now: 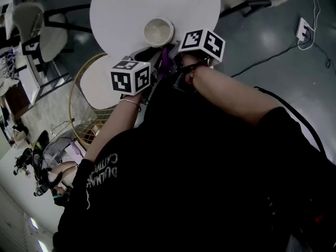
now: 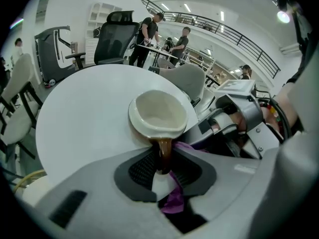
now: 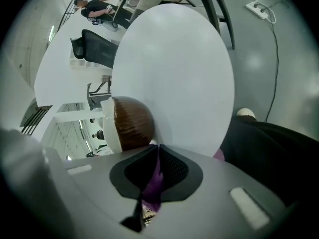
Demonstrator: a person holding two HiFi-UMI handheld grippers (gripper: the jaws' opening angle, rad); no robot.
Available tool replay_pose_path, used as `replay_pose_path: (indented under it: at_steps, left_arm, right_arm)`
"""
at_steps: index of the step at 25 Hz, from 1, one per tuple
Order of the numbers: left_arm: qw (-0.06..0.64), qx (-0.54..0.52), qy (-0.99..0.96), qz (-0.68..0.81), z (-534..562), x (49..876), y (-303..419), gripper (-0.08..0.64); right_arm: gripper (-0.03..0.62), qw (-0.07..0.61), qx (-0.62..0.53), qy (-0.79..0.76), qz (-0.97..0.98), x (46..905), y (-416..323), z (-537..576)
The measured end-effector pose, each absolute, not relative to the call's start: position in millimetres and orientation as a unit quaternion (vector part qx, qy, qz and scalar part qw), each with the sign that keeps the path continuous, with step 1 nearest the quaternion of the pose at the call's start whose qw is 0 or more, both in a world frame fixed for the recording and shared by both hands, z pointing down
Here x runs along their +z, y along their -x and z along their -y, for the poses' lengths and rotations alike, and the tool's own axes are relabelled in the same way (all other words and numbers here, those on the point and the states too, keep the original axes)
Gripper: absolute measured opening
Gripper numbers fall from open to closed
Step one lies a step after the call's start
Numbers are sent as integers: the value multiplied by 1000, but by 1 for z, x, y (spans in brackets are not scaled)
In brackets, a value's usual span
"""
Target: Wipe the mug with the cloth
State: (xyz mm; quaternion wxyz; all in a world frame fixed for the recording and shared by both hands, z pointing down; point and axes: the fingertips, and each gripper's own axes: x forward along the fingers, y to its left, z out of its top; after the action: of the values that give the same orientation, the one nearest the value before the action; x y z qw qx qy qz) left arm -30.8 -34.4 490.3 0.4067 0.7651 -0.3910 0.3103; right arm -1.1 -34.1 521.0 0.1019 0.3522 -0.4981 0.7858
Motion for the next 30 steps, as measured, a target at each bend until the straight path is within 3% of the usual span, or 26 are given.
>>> replay_pose_path:
  at_steps: [30]
  left_arm:
    - [405,304,-766,396,27,493,34,67]
  right_arm:
    - [18,5,827,-347,442,523,-13,43]
